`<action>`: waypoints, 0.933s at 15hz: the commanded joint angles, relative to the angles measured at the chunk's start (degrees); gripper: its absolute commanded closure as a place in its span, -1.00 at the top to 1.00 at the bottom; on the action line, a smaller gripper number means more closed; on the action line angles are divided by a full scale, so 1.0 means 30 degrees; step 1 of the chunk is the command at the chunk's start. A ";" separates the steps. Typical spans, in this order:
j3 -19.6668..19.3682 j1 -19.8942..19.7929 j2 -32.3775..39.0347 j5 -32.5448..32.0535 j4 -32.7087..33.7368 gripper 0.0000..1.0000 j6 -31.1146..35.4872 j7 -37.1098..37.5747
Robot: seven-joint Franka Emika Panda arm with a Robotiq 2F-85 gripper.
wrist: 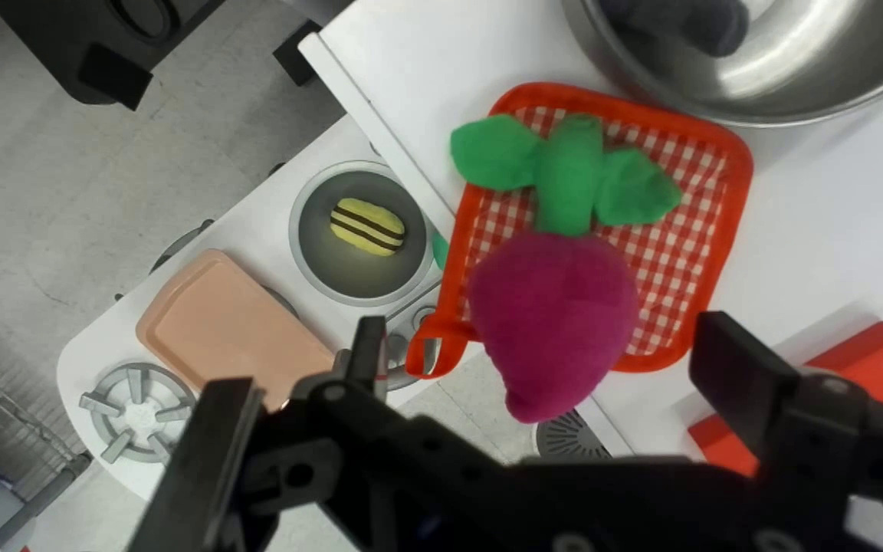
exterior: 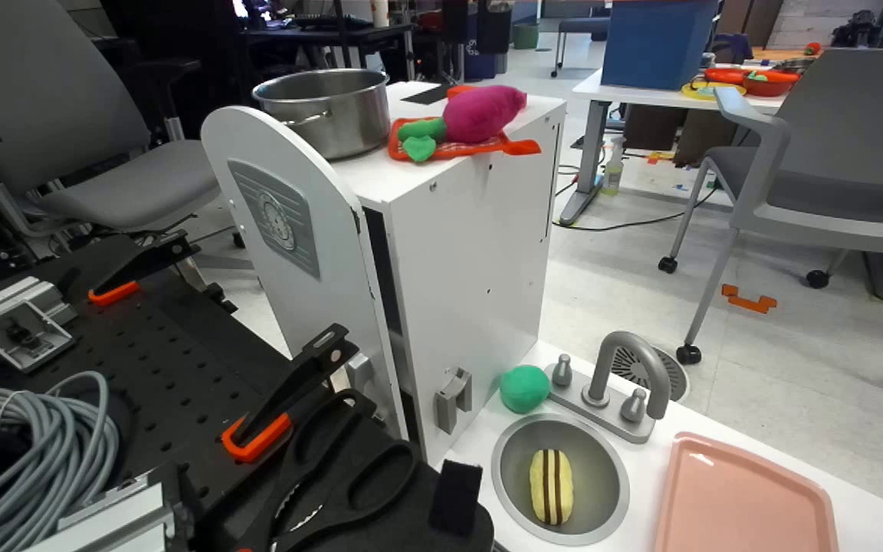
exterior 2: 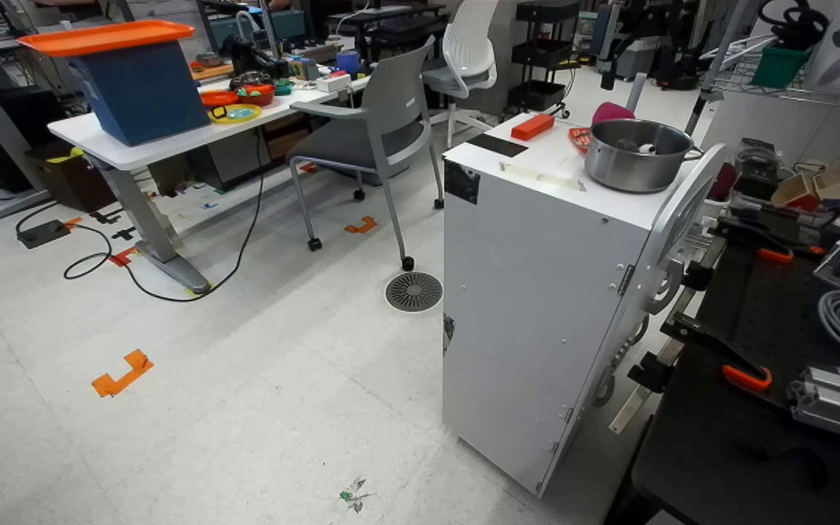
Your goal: Pick up the items on top of the cabinet and put them in the pot.
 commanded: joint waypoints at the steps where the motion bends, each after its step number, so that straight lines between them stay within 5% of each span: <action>1: -0.0386 0.0170 0.0291 0.0327 0.0288 1.00 0.0131 -0.0637; 14: -0.0576 0.0287 0.0837 0.0250 -0.0016 1.00 0.2716 -0.0493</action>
